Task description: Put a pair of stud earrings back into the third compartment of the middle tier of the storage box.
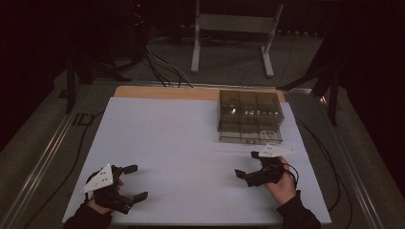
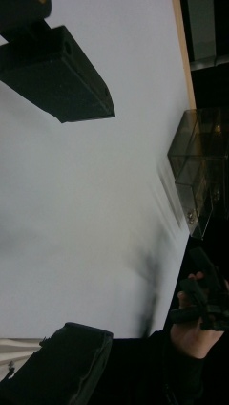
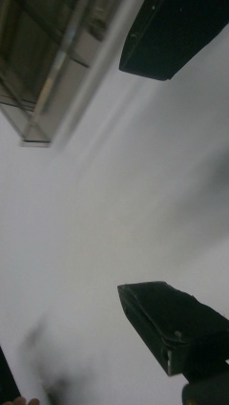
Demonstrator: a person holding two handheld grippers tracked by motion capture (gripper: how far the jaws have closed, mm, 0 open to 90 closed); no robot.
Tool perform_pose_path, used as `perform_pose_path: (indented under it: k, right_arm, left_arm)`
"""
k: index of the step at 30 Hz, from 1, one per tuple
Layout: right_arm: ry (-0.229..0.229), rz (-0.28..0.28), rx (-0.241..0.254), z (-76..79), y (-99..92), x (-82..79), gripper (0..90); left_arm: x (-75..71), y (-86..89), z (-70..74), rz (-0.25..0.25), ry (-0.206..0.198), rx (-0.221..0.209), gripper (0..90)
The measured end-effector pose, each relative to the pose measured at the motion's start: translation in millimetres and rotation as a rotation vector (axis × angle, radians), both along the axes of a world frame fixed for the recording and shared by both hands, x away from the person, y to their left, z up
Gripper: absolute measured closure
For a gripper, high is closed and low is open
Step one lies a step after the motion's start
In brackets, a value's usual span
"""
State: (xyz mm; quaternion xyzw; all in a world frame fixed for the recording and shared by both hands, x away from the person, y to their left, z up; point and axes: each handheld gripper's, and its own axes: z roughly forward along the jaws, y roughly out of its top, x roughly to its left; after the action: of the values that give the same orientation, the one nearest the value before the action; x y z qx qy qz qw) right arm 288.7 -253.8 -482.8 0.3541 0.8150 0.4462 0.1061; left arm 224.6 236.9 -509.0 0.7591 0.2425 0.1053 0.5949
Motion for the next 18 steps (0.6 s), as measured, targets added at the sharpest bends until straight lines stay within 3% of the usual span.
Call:
perform_pose_path:
  k: [8, 18]
  right_arm:
    - [0.014, -0.025, 0.020, -13.9, -15.7, -15.1, 0.0]
    - [0.008, -0.050, 0.006, -23.0, -32.2, -31.7, 0.0]
  left_arm:
    - [0.3, 1.2, 0.1, -0.001, -0.002, -0.001, 0.8]
    - [0.0, 0.6, 0.0, -0.001, -0.003, 0.002, 0.8]
